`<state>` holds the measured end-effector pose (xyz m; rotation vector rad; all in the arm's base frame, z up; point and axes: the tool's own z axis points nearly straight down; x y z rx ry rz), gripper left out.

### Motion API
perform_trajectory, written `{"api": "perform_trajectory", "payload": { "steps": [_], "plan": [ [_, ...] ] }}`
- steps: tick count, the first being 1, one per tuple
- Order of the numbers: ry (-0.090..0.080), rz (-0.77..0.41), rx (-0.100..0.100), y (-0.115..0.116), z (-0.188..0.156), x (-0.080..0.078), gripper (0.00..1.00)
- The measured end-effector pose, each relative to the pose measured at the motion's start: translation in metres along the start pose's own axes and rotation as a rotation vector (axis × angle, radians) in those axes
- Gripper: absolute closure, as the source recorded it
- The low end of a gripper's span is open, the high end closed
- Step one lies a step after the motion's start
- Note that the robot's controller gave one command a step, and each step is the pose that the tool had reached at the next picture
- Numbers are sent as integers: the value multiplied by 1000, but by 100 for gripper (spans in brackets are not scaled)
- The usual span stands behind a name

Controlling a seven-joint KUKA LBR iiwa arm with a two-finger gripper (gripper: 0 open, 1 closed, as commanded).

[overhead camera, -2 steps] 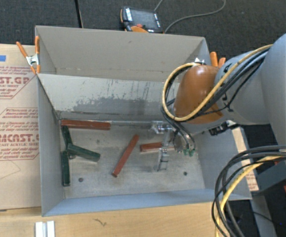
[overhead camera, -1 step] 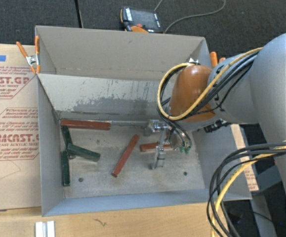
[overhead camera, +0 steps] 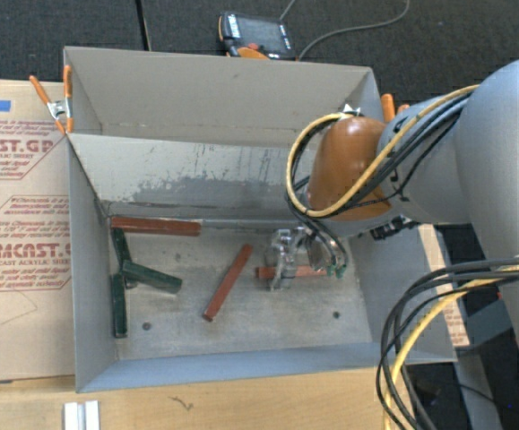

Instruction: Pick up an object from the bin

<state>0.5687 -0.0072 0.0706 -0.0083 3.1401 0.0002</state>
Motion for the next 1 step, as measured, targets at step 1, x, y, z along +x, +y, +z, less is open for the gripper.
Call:
{"api": "perform_trajectory", "payload": {
  "steps": [1],
  "plan": [
    [-8,-320,2,-7,-159,-16,100]
  ]
}}
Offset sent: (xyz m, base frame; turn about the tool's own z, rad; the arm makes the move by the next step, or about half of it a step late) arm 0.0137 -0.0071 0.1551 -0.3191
